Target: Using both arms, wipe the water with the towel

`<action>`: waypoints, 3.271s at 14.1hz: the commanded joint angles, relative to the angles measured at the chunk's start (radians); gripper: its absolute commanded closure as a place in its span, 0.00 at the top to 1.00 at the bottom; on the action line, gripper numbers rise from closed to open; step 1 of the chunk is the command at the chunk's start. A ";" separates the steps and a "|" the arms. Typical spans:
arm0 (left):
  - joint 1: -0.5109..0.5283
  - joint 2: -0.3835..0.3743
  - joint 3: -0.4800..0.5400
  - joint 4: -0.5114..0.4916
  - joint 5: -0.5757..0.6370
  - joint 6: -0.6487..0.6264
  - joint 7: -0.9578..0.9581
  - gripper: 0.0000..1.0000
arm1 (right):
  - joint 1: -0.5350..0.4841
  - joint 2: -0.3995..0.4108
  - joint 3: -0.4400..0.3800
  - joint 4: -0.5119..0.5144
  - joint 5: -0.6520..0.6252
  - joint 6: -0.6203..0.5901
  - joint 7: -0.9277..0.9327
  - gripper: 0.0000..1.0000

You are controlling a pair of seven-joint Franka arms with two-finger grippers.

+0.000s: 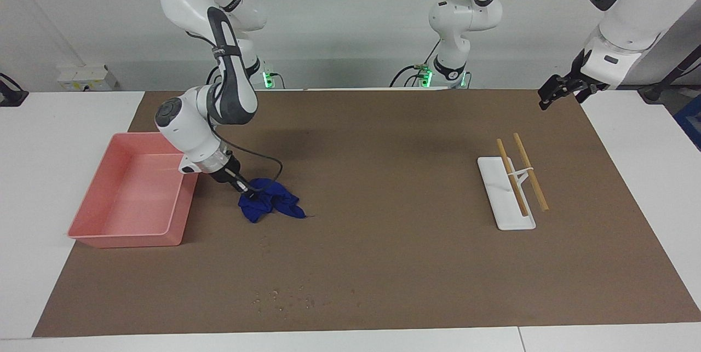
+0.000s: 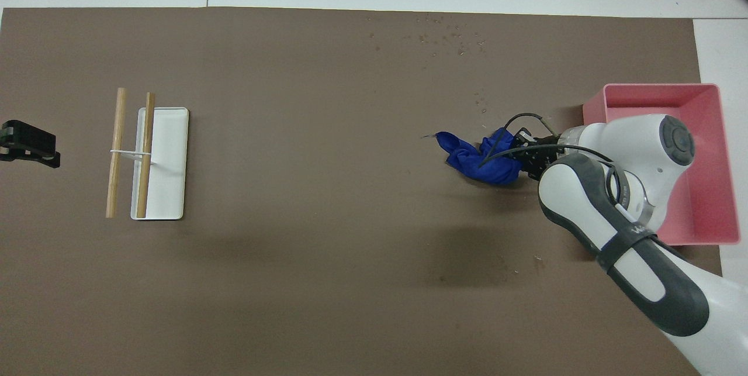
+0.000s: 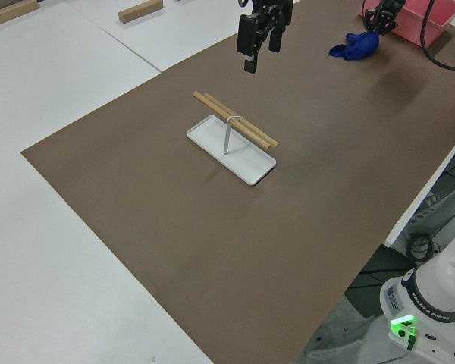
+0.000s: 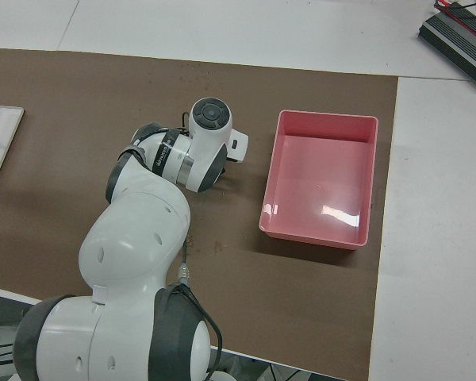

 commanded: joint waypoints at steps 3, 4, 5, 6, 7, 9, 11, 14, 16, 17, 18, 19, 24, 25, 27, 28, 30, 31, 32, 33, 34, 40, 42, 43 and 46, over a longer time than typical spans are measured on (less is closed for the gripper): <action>-0.059 -0.018 0.047 0.005 0.000 -0.005 0.014 1.00 | -0.053 -0.206 -0.003 0.103 -0.017 -0.324 0.012 0.00; -0.059 -0.016 0.047 0.013 -0.002 -0.011 0.014 1.00 | -0.072 -0.226 -0.009 0.157 -0.032 -0.403 0.011 0.00; -0.059 -0.015 0.048 0.019 -0.007 -0.020 0.014 1.00 | -0.093 -0.232 -0.010 0.220 -0.087 -0.475 0.008 0.00; -0.059 -0.015 0.048 0.019 -0.007 -0.020 0.014 1.00 | -0.121 -0.229 -0.010 0.290 -0.153 -0.538 0.000 0.00; -0.059 -0.015 0.048 0.019 -0.007 -0.020 0.014 1.00 | -0.148 -0.221 -0.007 0.355 -0.212 -0.588 -0.007 0.00; -0.059 -0.016 0.048 0.020 -0.007 -0.033 0.014 1.00 | -0.201 -0.211 -0.009 0.404 -0.267 -0.635 -0.114 0.00; -0.059 -0.016 0.050 0.032 -0.007 -0.040 0.014 1.00 | -0.273 -0.217 -0.009 0.383 -0.293 -0.626 -0.264 0.00; -0.058 -0.019 0.048 0.028 -0.005 -0.033 0.014 1.00 | -0.343 -0.226 -0.010 0.279 -0.365 -0.528 -0.473 0.00; -0.058 -0.022 0.048 0.023 -0.005 -0.030 0.014 1.00 | -0.406 -0.205 -0.009 0.245 -0.369 -0.497 -0.576 0.00; -0.058 -0.022 0.048 0.025 -0.005 -0.030 0.014 1.00 | -0.419 -0.188 -0.010 0.202 -0.370 -0.450 -0.615 0.00; -0.058 -0.022 0.048 0.026 -0.005 -0.034 0.014 1.00 | -0.435 -0.177 -0.010 0.168 -0.375 -0.390 -0.641 0.00; -0.056 -0.021 0.045 0.029 -0.007 -0.039 0.014 1.00 | -0.440 -0.168 -0.010 0.142 -0.391 -0.356 -0.649 0.00; -0.050 -0.022 0.050 0.031 -0.097 -0.013 0.005 1.00 | -0.429 -0.178 -0.007 0.085 -0.465 -0.368 -0.652 1.00; -0.050 -0.021 0.050 0.031 -0.096 -0.004 0.005 1.00 | -0.428 -0.186 -0.004 0.088 -0.465 -0.389 -0.653 1.00; -0.050 -0.022 0.050 0.029 -0.093 -0.004 0.014 1.00 | -0.384 -0.226 0.005 0.128 -0.465 -0.463 -0.647 1.00; -0.050 -0.022 0.050 0.029 -0.093 -0.004 0.014 1.00 | -0.339 -0.240 0.005 0.163 -0.465 -0.501 -0.640 1.00; -0.042 -0.024 0.050 0.028 -0.093 -0.010 0.016 1.00 | -0.278 -0.244 0.007 0.250 -0.467 -0.604 -0.636 1.00; -0.039 -0.022 0.048 0.029 -0.093 -0.010 0.016 1.00 | -0.241 -0.244 0.007 0.290 -0.467 -0.648 -0.624 1.00; -0.041 -0.019 0.047 0.032 -0.093 -0.008 0.014 1.00 | -0.206 -0.244 0.007 0.327 -0.467 -0.685 -0.585 1.00; -0.048 -0.019 0.047 0.031 -0.091 -0.002 0.014 1.00 | -0.169 -0.241 0.007 0.370 -0.467 -0.725 -0.530 1.00; -0.053 -0.019 0.047 0.031 -0.091 -0.002 0.014 1.00 | -0.129 -0.237 0.007 0.418 -0.468 -0.769 -0.480 1.00; -0.056 -0.022 0.045 0.029 -0.089 -0.002 0.013 1.00 | -0.055 -0.221 0.004 0.564 -0.442 -0.862 -0.377 1.00; -0.058 -0.022 0.044 0.029 -0.089 -0.002 0.013 1.00 | -0.061 -0.229 -0.001 0.570 -0.447 -0.885 -0.385 1.00; -0.058 -0.022 0.044 0.028 -0.089 -0.002 0.008 1.00 | -0.069 -0.235 -0.004 0.565 -0.448 -0.886 -0.388 1.00; -0.058 -0.024 0.041 0.026 -0.089 -0.002 0.005 1.00 | -0.086 -0.255 -0.004 0.527 -0.444 -0.885 -0.406 1.00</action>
